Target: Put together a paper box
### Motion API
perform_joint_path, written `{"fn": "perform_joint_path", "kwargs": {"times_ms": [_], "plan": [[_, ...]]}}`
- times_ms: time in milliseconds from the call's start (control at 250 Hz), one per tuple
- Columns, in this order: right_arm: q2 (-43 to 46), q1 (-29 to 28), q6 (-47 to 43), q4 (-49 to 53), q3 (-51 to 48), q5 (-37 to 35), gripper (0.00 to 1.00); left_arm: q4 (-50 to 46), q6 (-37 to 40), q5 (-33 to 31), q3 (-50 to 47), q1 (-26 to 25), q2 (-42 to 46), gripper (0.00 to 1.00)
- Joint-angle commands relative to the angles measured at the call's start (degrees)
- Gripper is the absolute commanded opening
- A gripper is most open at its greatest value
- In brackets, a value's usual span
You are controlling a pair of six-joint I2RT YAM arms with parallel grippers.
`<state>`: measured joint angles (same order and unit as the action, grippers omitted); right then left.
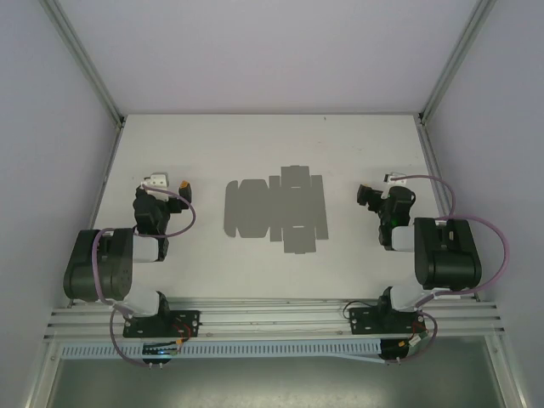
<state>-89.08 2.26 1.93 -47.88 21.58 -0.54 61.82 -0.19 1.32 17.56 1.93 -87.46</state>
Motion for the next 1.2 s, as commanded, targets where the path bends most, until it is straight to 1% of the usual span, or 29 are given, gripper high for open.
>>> {"fn": "perform_joint_path", "kwargs": {"times_ms": [0,811,851,919,1195], "plan": [[0.2,-0.2,0.5,-2.8,0.6,-1.1,0.99,0.1,0.5,1.3,-0.3,0.1,0.5,0.99],[0.2,-0.2,0.5,-2.8,0.6,-1.1,0.99,-0.2,0.4,1.2,-0.1,0.1,0.4,0.99],[0.2,-0.2,0.6,-2.8,0.6,-1.1,0.99,-0.6,1.0,2.4,0.2,0.0,0.4,0.99],[0.2,-0.2,0.5,-2.8,0.6,-1.1,0.99,-2.4,2.6,6.9,1.1,0.1,0.2,0.99],[0.3,-0.2,0.5,-2.8,0.6,-1.0,0.99,-2.2,2.4,7.1,1.0,0.1,0.4,0.99]]}}
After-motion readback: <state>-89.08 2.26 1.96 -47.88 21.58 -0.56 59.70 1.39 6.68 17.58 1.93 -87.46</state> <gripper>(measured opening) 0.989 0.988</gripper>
